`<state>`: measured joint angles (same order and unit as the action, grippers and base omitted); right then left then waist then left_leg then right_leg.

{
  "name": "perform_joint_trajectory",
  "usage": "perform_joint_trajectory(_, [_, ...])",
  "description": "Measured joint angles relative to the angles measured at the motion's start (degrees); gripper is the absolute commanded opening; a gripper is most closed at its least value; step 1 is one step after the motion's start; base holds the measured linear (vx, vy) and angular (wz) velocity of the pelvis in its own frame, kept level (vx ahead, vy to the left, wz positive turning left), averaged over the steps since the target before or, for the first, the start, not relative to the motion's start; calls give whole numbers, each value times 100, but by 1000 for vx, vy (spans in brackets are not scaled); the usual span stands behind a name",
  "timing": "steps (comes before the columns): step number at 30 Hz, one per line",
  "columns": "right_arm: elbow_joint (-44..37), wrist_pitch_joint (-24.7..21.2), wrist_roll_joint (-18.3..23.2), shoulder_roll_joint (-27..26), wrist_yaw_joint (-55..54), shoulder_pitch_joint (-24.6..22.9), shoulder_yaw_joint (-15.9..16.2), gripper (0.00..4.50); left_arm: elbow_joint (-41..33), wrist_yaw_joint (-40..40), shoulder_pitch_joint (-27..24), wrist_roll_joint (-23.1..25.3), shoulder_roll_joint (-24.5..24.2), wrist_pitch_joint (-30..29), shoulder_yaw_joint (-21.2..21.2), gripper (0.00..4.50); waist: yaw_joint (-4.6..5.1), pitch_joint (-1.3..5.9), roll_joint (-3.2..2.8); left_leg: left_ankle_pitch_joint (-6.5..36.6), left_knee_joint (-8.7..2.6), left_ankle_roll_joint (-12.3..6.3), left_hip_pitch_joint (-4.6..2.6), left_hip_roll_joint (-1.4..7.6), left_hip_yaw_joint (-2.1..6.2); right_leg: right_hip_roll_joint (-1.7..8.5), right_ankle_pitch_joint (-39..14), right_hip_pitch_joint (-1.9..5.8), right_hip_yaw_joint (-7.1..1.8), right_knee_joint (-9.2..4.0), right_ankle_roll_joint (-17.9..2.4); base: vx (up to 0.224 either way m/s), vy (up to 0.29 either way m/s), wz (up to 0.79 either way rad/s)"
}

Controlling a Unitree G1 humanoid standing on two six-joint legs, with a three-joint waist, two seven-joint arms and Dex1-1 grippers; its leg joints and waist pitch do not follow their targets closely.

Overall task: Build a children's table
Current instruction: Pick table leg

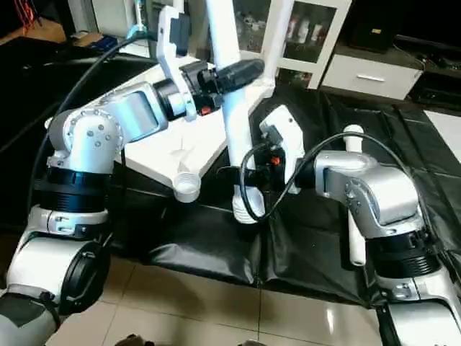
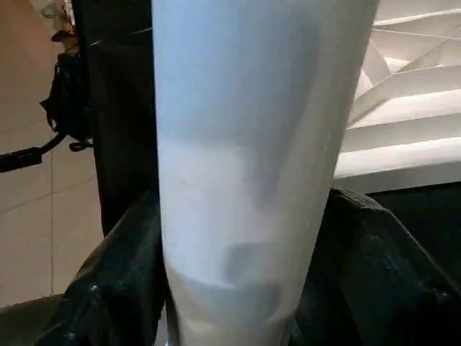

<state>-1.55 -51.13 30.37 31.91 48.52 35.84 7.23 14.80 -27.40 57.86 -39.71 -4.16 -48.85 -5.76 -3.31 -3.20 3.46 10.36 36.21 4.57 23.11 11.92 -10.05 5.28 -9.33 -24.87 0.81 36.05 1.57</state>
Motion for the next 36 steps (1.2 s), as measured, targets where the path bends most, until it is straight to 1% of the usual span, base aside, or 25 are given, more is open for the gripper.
perform_joint_trajectory(9, [0,-2,-20,89,81,22,22,320,0,-103,0,18,-73,3,45,172,-2,0,0,0,0,0,0,0,0,0,0,0,0,0,0,0,0,0])
perform_joint_trajectory(11, [0,-4,-28,90,83,22,29,291,0,-110,0,18,-80,3,55,172,-3,0,0,0,0,-1,0,0,0,0,0,0,0,0,0,0,0,0])
perform_joint_trajectory(13, [-1,-5,-31,98,130,22,50,284,0,-120,0,22,-93,2,62,172,-2,0,0,0,0,-1,0,0,0,0,1,0,0,0,-1,0,0,0])
perform_joint_trajectory(15, [-1,-8,-34,116,172,22,68,253,0,-138,0,29,-95,1,96,172,-5,0,0,-1,0,-1,0,0,0,0,1,1,0,0,-1,0,0,0])
perform_joint_trajectory(16, [-1,-12,-35,128,195,22,80,253,0,-160,0,37,-95,1,113,172,-6,0,0,-1,1,-1,0,0,0,0,1,2,0,0,-1,0,0,0])
perform_joint_trajectory(19, [-2,-13,-30,144,236,22,116,222,0,-193,-1,87,-95,-2,124,172,-3,0,0,-1,1,-1,0,0,0,0,1,1,0,0,-1,0,0,0])
perform_joint_trajectory(20, [-2,-17,-29,145,253,22,119,222,0,-205,-1,91,-95,-5,126,172,-2,0,0,-1,1,-1,-1,0,0,0,1,1,1,0,-1,0,0,0])
perform_joint_trajectory(22, [-2,-52,-27,153,262,22,118,201,0,-222,-1,102,-95,-12,139,172,-3,0,0,-1,1,-1,-1,0,0,0,1,1,0,0,-1,0,0,0])
perform_joint_trajectory(26, [-2,-81,-25,154,275,22,119,187,-1,-226,-5,105,-97,-17,158,172,-4,0,0,-1,1,-1,-1,0,0,0,1,2,0,0,-1,0,0,0])
perform_joint_trajectory(32, [-2,-68,-27,146,276,22,119,184,-57,-268,-9,128,-131,6,224,172,-5,0,0,-1,1,-1,-1,0,0,0,1,1,0,1,-1,0,0,0])
perform_joint_trajectory(34, [3,-40,-48,73,224,23,107,184,-119,-236,-11,130,-149,-49,196,242,-4,0,0,-1,1,-1,-2,1,0,0,1,1,0,2,-2,0,0,0])
perform_joint_trajectory(36, [44,19,-96,-25,144,22,106,184,-147,-226,-11,128,-161,-92,176,243,-4,0,-1,-1,1,-1,-2,0,-1,0,1,1,0,4,-2,0,0,0])
